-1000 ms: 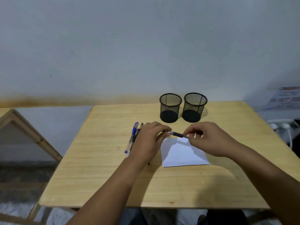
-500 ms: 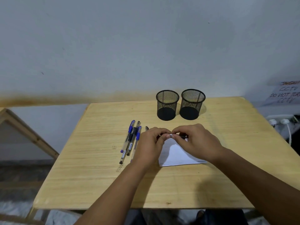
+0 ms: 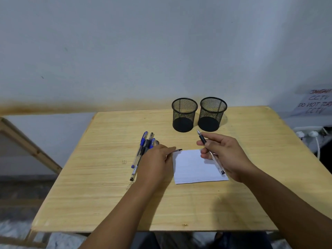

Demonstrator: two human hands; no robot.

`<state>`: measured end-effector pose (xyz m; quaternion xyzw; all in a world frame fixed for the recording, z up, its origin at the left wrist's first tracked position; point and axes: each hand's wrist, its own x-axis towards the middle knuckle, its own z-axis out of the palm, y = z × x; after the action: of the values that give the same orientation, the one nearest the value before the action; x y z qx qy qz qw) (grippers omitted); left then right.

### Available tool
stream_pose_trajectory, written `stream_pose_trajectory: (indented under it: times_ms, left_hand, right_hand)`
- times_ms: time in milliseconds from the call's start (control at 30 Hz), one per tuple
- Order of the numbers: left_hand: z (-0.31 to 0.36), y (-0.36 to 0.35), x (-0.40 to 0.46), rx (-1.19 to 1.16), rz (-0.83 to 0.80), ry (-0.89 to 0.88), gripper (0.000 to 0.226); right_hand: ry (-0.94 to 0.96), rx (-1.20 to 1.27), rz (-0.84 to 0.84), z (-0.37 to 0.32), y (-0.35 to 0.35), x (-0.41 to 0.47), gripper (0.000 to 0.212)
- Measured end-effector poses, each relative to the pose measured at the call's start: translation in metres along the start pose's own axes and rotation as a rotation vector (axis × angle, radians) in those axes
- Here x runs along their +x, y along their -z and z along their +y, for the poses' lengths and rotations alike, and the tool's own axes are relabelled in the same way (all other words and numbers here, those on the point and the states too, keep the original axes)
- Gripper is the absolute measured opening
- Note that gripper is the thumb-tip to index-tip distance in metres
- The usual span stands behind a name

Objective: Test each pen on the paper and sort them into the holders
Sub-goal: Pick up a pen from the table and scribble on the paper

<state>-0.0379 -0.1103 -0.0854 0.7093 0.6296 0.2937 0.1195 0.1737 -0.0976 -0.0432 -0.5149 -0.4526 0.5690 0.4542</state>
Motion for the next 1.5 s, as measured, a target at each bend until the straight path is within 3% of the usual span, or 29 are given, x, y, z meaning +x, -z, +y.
stream_pose_trajectory:
  times_ms: [333, 567, 700, 800, 900, 1500]
  left_hand:
    - [-0.02, -0.004, 0.006, 0.311, 0.078, 0.006, 0.025]
    - [-0.013, -0.003, -0.001, 0.256, 0.057, -0.026, 0.012]
    - [0.003, -0.006, -0.028, 0.167, -0.038, -0.072, 0.038]
    - [0.006, -0.011, -0.037, 0.25, -0.109, -0.082, 0.051]
    - [0.005, -0.011, -0.04, 0.311, -0.117, -0.12, 0.049]
    - [-0.008, -0.004, -0.045, 0.27, -0.206, -0.196, 0.053]
  right_hand:
    - [0.035, 0.052, 0.086, 0.015, -0.004, -0.006, 0.025]
    - [0.014, 0.267, 0.102, 0.023, 0.002, 0.0, 0.026]
    - [0.006, 0.324, 0.075, 0.026, 0.003, -0.003, 0.029]
    - [0.033, 0.24, 0.097, 0.029, 0.0, -0.006, 0.029]
    - [0.053, 0.231, 0.159, 0.032, -0.005, -0.006, 0.019]
    - [0.032, 0.051, 0.209, 0.044, -0.006, 0.002, 0.01]
